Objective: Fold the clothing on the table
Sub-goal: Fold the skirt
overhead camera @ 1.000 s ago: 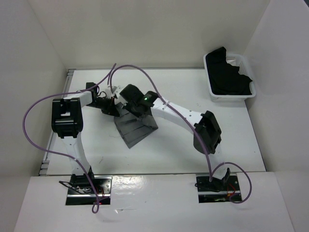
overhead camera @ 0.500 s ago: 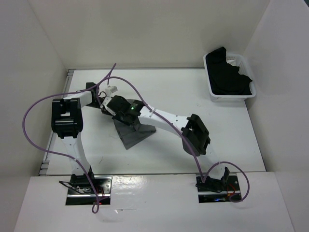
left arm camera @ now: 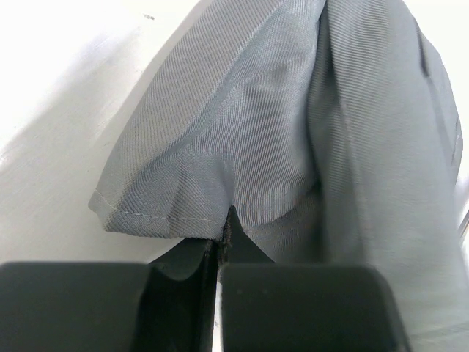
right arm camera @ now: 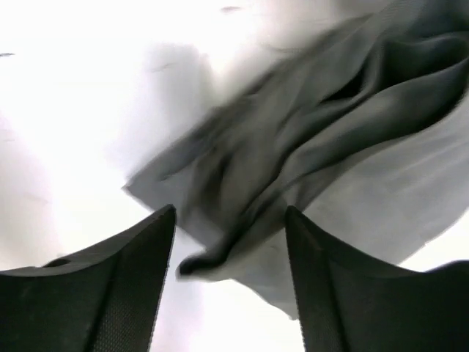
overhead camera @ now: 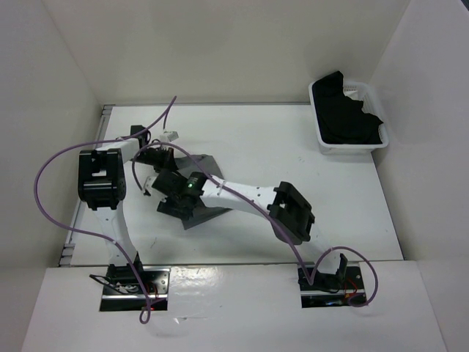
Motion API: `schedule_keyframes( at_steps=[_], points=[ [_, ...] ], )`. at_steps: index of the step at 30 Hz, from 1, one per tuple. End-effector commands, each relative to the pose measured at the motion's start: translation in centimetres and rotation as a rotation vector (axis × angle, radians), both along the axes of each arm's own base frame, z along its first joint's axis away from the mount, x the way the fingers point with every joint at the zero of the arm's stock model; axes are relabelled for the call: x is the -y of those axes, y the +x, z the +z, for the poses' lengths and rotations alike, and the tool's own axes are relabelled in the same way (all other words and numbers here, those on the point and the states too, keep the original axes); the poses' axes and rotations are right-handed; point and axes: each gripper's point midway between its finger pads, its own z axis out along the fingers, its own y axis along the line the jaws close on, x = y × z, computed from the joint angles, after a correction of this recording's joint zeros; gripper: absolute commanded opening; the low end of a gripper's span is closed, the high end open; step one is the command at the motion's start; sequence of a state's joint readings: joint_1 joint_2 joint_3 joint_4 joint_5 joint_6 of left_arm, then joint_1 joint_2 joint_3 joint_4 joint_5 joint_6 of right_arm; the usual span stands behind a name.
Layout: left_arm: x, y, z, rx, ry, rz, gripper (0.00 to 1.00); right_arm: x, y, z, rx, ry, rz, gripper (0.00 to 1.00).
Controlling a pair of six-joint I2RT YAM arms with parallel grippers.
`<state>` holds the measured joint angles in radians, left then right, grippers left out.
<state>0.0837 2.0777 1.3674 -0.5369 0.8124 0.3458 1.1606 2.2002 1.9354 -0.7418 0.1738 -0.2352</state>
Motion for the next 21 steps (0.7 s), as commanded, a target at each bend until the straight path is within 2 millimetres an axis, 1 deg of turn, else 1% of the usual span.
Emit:
schedule_keyframes(
  at_steps=[1, 3, 4, 5, 6, 7, 9, 10, 11, 12, 13, 14, 15, 16, 17, 18, 19, 20, 21],
  points=[
    [0.4, -0.4, 1.6, 0.050, -0.029, -0.037, 0.00, -0.8, -2.4, 1.0, -0.053, 0.042, 0.080, 0.70],
    [0.5, -0.4, 1.6, 0.043, -0.031, -0.031, 0.00, -1.3, -3.0, 2.3, -0.071, 0.088, 0.106, 0.74],
    [0.5, -0.4, 1.6, 0.043, -0.031, -0.031, 0.00, -1.4, -3.2, 2.3, -0.082, 0.093, 0.113, 0.81],
    [0.5, -0.4, 1.6, 0.043, -0.031, -0.031, 0.00, -1.7, -3.4, 3.3, -0.079, 0.122, 0.122, 0.83],
    [0.5, -0.4, 1.6, 0.043, -0.031, -0.031, 0.00, -1.7, -3.5, 3.8, -0.083, 0.135, 0.129, 0.85],
    [0.5, -0.4, 1.6, 0.043, -0.031, -0.031, 0.00, -1.7, -3.6, 5.1, -0.072, 0.157, 0.130, 0.90],
    [0.3, -0.5, 1.9, 0.042, -0.021, -0.029, 0.00, -1.6, -3.6, 6.6, -0.059, 0.185, 0.132, 0.93],
    [-0.1, -0.3, 2.3, 0.055, -0.011, -0.017, 0.00, -1.3, -3.1, 8.9, -0.032, 0.224, 0.133, 0.95],
    [-0.1, -0.4, 2.6, 0.055, -0.011, -0.017, 0.00, -1.0, -3.0, 10.2, -0.010, 0.242, 0.125, 0.97],
    [-0.7, -0.3, 2.9, 0.066, 0.003, -0.005, 0.02, -0.4, -2.5, 11.1, -0.002, 0.255, 0.114, 0.97],
    [-1.3, -0.2, 4.1, 0.089, 0.006, 0.012, 0.05, 0.8, -1.7, 13.5, 0.038, 0.290, 0.085, 0.99],
    [-1.9, 0.1, 4.9, 0.106, 0.017, 0.025, 0.13, 1.5, -1.6, 14.6, 0.067, 0.297, 0.084, 0.99],
    [-2.5, 0.2, 5.7, 0.126, 0.021, 0.039, 0.21, 2.8, -0.8, 14.3, 0.084, 0.283, 0.051, 0.99],
    [-3.5, 0.3, 7.4, 0.155, 0.025, 0.072, 0.32, 4.0, 0.6, 15.2, 0.136, 0.290, 0.030, 0.99],
    [-4.3, 0.2, 8.0, 0.166, 0.036, 0.092, 0.39, 6.0, 1.4, 17.5, 0.197, 0.318, -0.011, 0.99],
    [-5.0, 0.3, 8.9, 0.189, 0.041, 0.109, 0.46, 7.7, 1.8, 16.0, 0.194, 0.286, -0.027, 0.99],
    [-5.7, -0.1, 10.3, 0.211, 0.047, 0.131, 0.54, 9.1, 2.9, 16.6, 0.230, 0.300, -0.056, 0.99],
    [-7.5, 0.0, 11.1, 0.231, 0.055, 0.175, 0.67, 12.3, 4.8, 18.5, 0.263, 0.343, -0.124, 0.99],
    [-8.2, -0.3, 11.7, 0.235, 0.059, 0.196, 0.72, 14.4, 5.5, 17.1, 0.248, 0.323, -0.159, 0.99]
  ],
)
